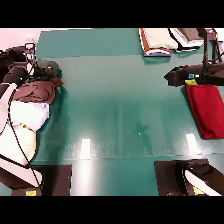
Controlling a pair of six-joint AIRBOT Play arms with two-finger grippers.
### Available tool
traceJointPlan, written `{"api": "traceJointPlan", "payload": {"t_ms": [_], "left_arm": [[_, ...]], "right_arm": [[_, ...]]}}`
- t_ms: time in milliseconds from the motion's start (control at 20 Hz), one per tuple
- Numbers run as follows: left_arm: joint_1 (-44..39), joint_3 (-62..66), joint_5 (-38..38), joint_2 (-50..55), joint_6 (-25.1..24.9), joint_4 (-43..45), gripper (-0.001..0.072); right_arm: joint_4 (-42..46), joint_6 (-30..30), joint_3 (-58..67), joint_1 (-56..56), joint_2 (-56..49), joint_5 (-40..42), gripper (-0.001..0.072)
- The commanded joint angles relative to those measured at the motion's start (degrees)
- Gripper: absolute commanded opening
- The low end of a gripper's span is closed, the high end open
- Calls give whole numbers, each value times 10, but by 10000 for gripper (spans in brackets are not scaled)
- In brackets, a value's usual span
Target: Fold the shirts.
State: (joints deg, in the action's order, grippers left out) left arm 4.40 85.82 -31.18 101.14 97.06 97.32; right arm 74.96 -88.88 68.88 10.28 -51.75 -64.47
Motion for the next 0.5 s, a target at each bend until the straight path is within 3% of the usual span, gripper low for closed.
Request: {"api": "traceJointPlan", "payload": {"t_ms": [0,50,150,300,450], "left_arm": [[6,5,21,22,0,2,667],[6,13,10,21,0,2,510],[6,48,-37,19,0,2,60],[4,147,-120,-2,-22,0,30],[-15,216,-119,-104,-70,-2,30]], "right_arm": [[0,0,0,0,0,0,19],[0,0,0,0,0,0,19],[-1,0,1,0,1,0,19],[-19,0,2,0,8,21,19],[-18,0,31,0,26,66,19]]}}
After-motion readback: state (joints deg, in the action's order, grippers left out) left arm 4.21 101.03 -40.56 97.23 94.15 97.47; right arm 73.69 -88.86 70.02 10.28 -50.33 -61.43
